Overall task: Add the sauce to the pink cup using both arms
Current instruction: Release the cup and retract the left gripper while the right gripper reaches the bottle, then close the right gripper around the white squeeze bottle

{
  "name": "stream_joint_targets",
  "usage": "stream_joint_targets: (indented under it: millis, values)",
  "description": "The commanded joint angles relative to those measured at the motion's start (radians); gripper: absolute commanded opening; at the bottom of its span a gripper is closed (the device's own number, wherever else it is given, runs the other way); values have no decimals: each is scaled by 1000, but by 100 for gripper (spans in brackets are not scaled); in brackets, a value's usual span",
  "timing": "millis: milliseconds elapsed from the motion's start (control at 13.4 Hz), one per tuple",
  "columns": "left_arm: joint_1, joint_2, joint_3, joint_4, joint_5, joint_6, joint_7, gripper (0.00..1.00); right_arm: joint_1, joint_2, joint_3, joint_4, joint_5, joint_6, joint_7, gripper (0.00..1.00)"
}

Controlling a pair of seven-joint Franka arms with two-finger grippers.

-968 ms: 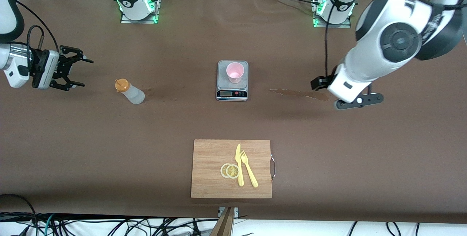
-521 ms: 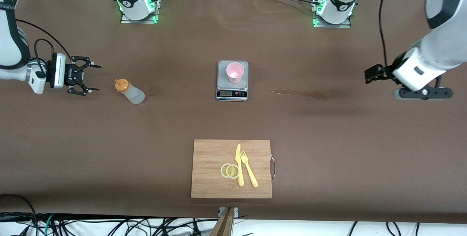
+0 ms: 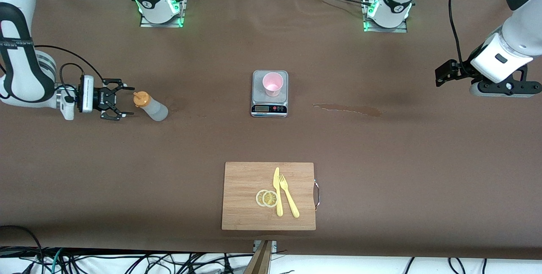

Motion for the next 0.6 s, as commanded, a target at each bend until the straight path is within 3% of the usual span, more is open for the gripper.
stream_joint_targets:
  millis: [0,372,521]
  values:
    - [-5,-10,-2,-2,21,-24,25,100,11,57,13,62,29,0,-66,100]
    - [-3,8,-3,20,20,-52,32,100,29,99,29,82,32,18,-121,100]
    - [-14,22,-5,24,21,-44,31,100,34,113,37,81,71,26,-121,100]
